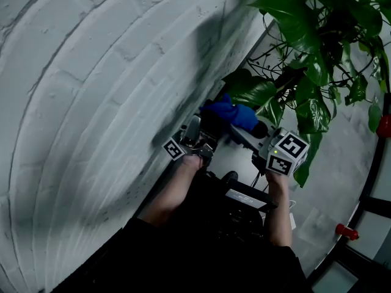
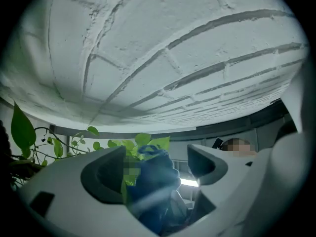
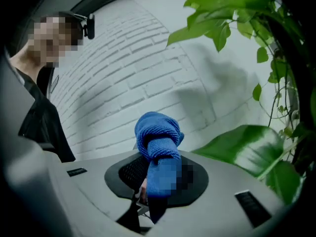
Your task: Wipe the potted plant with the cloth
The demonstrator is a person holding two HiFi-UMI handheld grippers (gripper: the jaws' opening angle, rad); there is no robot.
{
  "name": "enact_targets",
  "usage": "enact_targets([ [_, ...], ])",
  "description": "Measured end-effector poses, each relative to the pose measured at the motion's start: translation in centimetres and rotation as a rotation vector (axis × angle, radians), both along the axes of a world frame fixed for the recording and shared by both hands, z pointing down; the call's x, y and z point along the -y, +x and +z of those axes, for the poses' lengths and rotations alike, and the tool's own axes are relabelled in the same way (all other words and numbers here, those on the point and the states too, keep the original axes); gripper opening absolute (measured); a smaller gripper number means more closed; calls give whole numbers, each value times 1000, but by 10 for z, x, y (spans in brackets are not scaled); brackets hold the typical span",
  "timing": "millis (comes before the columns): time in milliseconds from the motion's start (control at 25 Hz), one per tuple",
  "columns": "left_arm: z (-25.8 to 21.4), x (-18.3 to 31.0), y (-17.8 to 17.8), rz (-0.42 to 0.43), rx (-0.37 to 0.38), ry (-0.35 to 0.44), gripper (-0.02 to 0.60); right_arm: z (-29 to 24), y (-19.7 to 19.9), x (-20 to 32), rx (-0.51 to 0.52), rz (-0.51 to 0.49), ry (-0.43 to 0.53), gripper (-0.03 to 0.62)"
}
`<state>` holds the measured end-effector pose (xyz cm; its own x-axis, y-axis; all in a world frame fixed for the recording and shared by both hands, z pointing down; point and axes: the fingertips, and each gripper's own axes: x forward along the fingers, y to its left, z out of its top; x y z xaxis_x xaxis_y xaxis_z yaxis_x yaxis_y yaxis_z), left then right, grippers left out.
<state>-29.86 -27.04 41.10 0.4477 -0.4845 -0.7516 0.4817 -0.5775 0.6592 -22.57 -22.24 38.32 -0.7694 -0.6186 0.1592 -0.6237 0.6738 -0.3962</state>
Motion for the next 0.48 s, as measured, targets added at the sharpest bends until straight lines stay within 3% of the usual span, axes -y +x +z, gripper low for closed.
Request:
enact_targets([
  [80,1,0,-3,-2,1,-2,413,-20,25,8,-5,87,54,107],
  [240,0,-3,-5,-6,-1,-2,413,-26,49,17,-155,185,106,107],
  [480,-3,2,-2,-20,18,30,413,39,-1,24,-318,12,40,107],
])
